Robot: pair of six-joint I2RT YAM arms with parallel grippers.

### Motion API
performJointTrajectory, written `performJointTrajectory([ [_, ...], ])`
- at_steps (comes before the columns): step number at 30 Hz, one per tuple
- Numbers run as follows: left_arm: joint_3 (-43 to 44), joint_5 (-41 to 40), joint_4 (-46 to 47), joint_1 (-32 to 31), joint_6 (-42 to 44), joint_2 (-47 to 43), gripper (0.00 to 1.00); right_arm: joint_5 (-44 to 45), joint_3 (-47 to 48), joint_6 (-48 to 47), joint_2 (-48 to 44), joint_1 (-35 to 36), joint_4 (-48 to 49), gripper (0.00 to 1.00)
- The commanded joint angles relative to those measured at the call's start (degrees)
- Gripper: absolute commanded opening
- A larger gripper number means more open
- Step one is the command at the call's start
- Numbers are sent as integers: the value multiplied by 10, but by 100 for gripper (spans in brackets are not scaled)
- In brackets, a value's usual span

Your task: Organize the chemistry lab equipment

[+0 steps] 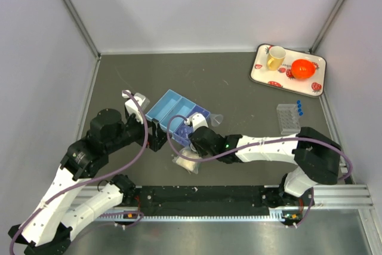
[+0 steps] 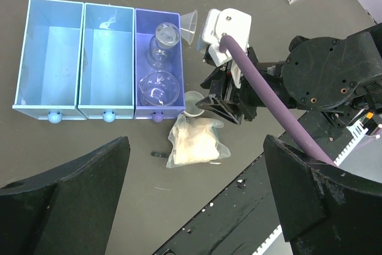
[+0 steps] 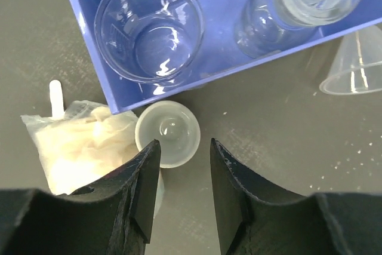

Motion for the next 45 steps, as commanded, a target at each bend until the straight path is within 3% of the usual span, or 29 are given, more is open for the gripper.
performJointTrajectory([
  [1, -4, 7, 14, 1, 6, -3, 99, 48, 5, 0, -36, 9, -20, 40],
  [18, 3, 2, 9, 2, 8, -7, 99, 42, 26, 14, 48, 9, 6, 37],
  [26, 5, 2, 6, 2, 9, -7, 99, 52, 27, 16, 44, 9, -1, 0],
  [32, 6, 2, 5, 2, 9, -4, 99, 78, 33, 9, 17, 9, -43, 0],
  [45, 4, 6, 4, 1, 3, -3, 99, 156, 57, 16, -138, 9, -200, 0],
])
